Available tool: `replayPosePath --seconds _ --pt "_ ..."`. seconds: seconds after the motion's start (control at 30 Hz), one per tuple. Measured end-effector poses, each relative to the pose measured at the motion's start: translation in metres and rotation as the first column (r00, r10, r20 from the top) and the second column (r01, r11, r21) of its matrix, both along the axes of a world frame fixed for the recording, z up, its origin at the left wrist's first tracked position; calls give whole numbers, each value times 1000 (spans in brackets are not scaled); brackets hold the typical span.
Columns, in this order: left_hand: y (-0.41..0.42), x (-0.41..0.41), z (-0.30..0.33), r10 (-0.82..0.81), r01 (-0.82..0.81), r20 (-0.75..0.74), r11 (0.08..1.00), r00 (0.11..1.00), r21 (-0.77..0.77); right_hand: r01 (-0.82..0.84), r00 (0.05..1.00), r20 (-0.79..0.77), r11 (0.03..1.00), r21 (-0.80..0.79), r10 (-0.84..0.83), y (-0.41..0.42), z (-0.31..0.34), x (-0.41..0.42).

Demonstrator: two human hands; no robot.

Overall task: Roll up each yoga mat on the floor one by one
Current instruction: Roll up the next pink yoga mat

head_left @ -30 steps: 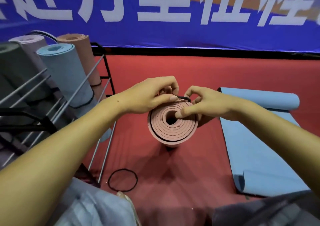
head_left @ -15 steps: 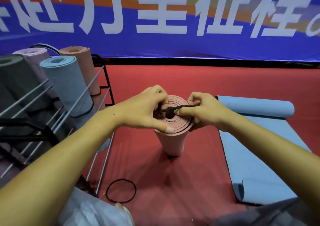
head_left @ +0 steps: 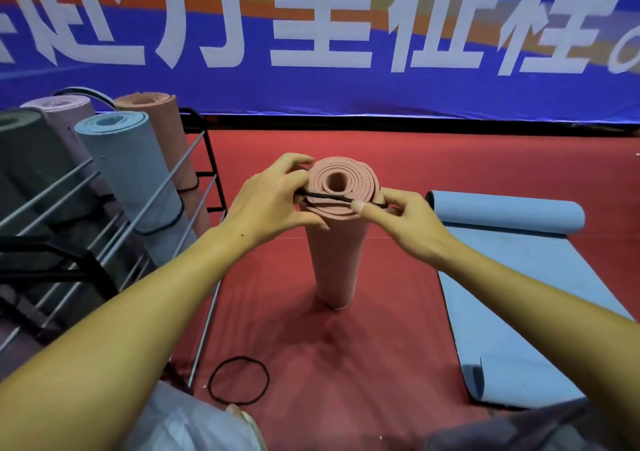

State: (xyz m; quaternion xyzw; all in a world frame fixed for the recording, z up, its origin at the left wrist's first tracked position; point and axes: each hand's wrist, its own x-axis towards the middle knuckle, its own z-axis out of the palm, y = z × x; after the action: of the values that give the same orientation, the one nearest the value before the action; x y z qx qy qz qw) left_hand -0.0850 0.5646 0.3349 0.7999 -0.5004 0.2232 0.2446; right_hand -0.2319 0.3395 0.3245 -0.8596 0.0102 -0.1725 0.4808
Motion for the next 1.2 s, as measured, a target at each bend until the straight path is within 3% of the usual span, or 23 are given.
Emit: replayPosePath --seconds 0.13,0.23,0.33,0.4,0.5,0.57,0.63,0.77,0.93,1.2 --pt "-11 -3 -18 73 -79 -51 986 996 -146 -35 998 42 996 -82 38 -26 -16 13" --pt "-19 -12 -29 140 -163 -150 974 979 -158 -75 993 76 973 -216 93 -41 -19 17" --pt "-19 -10 -38 241 -243 -60 969 969 -38 -159 978 53 883 -443 202 -54 -27 22" --pt "-15 -5 -45 255 -257 28 961 966 99 -167 984 -37 814 -556 176 -61 -40 24" --pt "-11 -3 -53 231 -225 -12 956 973 187 -155 987 -60 779 -608 149 -64 -44 24" --pt "-11 0 -56 215 -197 -67 959 974 203 -148 986 -5 850 -505 169 -59 -37 22" --pt "-13 5 -60 209 -166 -182 960 961 226 -66 997 13 953 -296 73 -58 -37 23" --pt "-16 17 -78 287 -171 -419 941 861 293 94 981 -169 996 8 -92 -64 -61 34" --pt "-26 34 -105 318 -162 -511 931 799 327 109 932 -349 994 19 -95 -74 -78 52" --pt "-61 90 -180 273 -153 -687 961 673 232 223 914 -369 969 110 -168 -80 -145 108"
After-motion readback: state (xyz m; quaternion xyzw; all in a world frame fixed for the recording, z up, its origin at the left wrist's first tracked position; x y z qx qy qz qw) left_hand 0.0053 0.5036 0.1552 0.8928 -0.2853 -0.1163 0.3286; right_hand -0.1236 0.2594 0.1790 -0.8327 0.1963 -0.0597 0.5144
